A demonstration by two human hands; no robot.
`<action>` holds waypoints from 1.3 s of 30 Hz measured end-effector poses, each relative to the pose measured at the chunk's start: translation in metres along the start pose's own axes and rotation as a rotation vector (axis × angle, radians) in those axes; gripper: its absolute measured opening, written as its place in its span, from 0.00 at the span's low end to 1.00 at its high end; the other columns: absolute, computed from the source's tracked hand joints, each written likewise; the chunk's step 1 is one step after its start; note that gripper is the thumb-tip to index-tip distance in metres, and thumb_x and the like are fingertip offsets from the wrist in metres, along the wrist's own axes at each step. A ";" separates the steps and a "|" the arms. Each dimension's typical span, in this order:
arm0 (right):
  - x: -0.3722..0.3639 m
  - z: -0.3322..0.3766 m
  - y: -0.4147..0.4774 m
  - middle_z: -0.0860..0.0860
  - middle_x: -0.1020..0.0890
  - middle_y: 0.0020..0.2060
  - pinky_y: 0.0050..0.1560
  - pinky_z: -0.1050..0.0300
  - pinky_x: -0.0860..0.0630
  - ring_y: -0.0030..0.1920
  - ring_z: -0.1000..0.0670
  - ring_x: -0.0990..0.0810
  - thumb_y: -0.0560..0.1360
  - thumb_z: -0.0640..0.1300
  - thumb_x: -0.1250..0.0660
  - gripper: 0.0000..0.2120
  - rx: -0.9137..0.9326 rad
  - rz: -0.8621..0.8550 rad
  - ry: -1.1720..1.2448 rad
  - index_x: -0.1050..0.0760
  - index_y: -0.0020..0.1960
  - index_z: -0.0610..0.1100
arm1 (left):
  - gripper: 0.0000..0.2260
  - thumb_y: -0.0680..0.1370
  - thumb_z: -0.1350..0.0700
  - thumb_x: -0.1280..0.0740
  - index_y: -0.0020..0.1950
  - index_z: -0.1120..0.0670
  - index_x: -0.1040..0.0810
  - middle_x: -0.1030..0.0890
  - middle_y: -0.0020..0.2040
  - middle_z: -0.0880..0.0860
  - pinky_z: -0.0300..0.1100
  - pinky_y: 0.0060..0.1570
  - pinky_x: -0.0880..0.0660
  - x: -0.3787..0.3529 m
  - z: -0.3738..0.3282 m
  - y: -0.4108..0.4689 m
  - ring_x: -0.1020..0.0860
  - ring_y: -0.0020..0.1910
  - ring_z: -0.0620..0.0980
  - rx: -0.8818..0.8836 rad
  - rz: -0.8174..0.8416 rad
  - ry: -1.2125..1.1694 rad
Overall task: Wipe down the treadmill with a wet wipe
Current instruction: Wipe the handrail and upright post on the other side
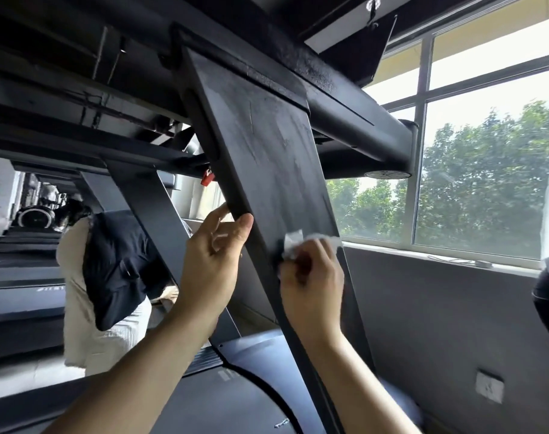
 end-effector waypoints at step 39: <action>0.049 -0.123 -0.127 0.46 0.23 0.48 0.45 0.46 0.23 0.45 0.51 0.19 0.70 0.29 0.30 0.13 -0.473 0.061 0.192 0.23 0.41 0.47 | 0.27 0.79 0.49 0.30 0.77 0.46 0.31 0.20 0.53 0.40 0.29 0.53 0.28 -0.041 0.121 -0.110 0.20 0.52 0.42 0.004 0.007 0.090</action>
Point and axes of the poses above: each hand's wrist, its own y-axis towards the middle knuckle, its own x-axis out of the back of the hand, z = x × y, the point moved 2 cm from there along y, towards the middle knuckle
